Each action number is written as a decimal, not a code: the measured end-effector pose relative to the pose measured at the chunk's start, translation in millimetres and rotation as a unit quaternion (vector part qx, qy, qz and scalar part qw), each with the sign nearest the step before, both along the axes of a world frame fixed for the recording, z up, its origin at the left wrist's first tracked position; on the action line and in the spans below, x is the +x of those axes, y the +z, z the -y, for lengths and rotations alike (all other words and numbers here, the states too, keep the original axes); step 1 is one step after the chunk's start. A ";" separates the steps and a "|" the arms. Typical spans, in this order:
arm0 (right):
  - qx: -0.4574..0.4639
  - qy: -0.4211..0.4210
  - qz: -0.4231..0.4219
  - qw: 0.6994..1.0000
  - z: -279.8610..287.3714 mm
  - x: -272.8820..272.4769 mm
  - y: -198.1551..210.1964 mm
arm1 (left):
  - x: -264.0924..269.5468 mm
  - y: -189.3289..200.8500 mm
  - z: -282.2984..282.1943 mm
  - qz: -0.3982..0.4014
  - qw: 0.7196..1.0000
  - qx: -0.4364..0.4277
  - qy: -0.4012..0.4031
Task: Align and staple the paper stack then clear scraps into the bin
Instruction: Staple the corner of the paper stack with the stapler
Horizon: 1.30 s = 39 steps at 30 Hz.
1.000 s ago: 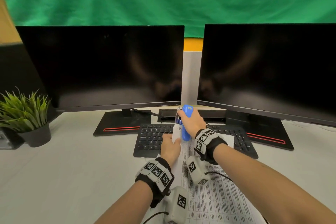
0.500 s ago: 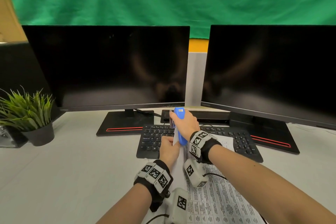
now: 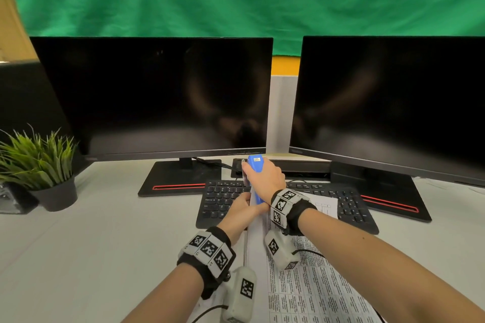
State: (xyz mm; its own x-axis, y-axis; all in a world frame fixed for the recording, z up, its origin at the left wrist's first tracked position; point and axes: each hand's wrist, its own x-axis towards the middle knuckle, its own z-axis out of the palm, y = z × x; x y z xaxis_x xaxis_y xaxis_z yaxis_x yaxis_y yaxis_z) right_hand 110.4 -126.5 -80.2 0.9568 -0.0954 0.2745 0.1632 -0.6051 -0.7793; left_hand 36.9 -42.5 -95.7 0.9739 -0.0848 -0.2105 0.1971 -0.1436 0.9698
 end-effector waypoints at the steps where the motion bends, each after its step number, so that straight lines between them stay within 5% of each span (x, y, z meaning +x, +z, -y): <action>1: 0.002 0.001 0.000 1.000 -1.5 -0.5 0.0 | 0.2 1.4 -0.1 0.005 1.000 0.016 -0.004; 24: 0.015 0.030 -0.007 0.999 -6.4 -0.9 -5.2 | 2.3 -1.5 -7.5 0.000 0.999 0.015 -0.032; 39: 0.040 0.036 0.000 0.999 -5.2 -0.7 -0.2 | -3.0 -4.3 3.4 0.017 0.999 -0.015 0.037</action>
